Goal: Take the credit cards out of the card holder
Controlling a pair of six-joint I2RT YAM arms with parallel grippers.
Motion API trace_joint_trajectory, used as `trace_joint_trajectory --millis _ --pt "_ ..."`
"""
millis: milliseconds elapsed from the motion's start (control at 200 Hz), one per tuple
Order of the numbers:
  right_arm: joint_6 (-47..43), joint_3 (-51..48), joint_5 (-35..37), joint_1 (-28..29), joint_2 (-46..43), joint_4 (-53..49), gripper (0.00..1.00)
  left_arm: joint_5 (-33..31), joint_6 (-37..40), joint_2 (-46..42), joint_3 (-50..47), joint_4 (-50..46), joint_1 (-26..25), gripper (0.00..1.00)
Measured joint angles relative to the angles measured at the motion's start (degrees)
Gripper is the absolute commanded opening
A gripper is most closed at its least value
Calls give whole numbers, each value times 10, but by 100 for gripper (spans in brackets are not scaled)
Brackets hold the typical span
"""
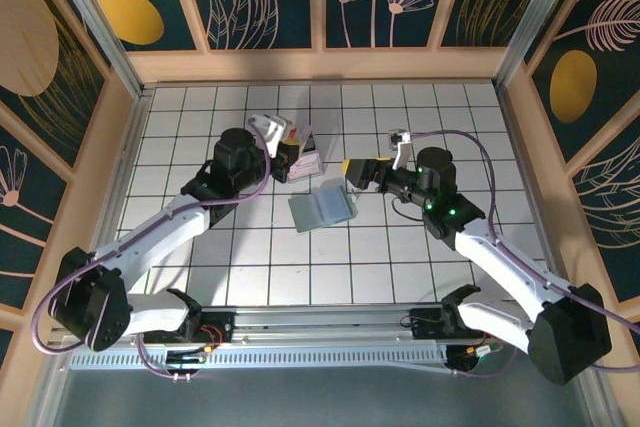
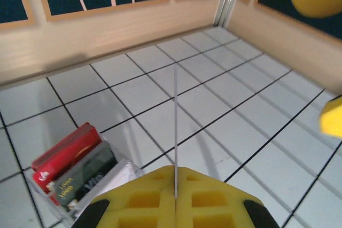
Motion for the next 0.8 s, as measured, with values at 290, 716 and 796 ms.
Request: trace_joint_trajectory --millis 290,716,796 --pt "-10 0 81 -2 -57 -60 99 45 165 123 110 -104 39 0" --pt "-20 0 171 -4 -93 -111 99 73 329 226 184 -187 48 0" --pt "-20 0 182 -4 -93 -117 99 73 352 236 185 -197 48 0"
